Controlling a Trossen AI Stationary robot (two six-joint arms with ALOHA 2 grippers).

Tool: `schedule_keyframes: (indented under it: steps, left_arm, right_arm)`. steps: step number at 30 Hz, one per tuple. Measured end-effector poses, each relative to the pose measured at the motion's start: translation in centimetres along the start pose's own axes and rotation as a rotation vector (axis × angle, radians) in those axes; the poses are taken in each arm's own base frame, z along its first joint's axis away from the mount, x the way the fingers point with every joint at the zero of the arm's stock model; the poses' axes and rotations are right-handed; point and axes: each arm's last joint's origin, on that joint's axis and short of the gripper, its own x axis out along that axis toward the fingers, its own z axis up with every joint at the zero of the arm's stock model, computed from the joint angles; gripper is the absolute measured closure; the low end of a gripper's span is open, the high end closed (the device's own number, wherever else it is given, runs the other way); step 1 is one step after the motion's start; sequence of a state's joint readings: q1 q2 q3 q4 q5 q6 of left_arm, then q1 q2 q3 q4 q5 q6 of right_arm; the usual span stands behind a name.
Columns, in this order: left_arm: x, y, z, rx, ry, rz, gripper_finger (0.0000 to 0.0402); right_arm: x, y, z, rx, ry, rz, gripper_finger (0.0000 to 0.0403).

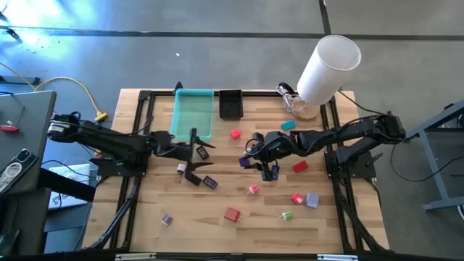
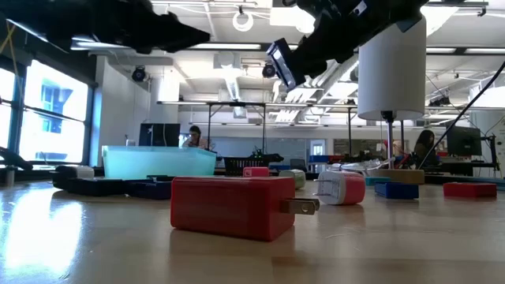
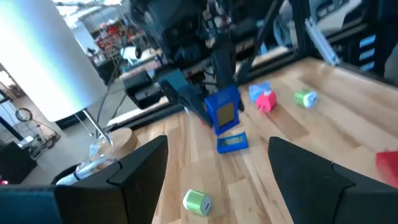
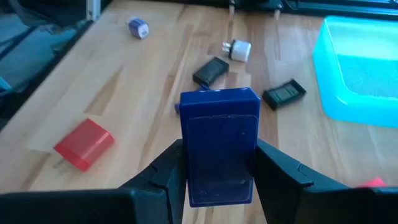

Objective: Pick & Place Office items
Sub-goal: Put the top right blue timer into the black bin

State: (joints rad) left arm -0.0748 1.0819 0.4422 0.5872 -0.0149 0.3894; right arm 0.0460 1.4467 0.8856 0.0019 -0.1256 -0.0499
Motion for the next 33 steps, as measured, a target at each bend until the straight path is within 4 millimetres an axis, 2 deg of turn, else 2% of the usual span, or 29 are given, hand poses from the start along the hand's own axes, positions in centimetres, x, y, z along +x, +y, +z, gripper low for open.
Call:
schedule_keyframes:
  steps: [4,8,13,19,24,29,33]
  left_arm:
    - [1.6,-0.2,-0.5,0.003,0.001,-0.001,0.013]
    - [2.6,-0.9,-1.1,-0.078,-0.019,-0.008,0.013]
    - [3.3,-1.5,-1.6,-0.147,-0.028,-0.02,0.013]
    - [3.5,-1.5,-1.8,-0.076,-0.03,-0.009,0.013]
    - [3.2,-1.6,-0.1,0.099,-0.036,-0.04,0.013]
    - [4.7,-1.2,1.5,0.141,0.133,-0.166,0.013]
    - [5.8,-1.0,3.2,0.215,0.161,-0.21,0.013]
  right_arm:
    - [0.0,0.1,0.4,-0.007,-0.048,0.052,0.0264]
    - [0.4,0.2,0.5,-0.008,-0.066,0.085,0.0264]
    - [1.4,0.1,0.4,0.018,-0.098,0.137,0.0264]
    - [2.9,-0.1,-0.4,0.054,-0.078,0.188,0.0264]
    - [2.8,-0.2,-0.7,0.12,-0.046,0.23,0.0264]
    - [2.8,-0.1,-0.5,0.128,-0.053,0.263,0.0264]
    - [2.8,-0.1,-0.6,0.13,-0.047,0.262,0.0264]
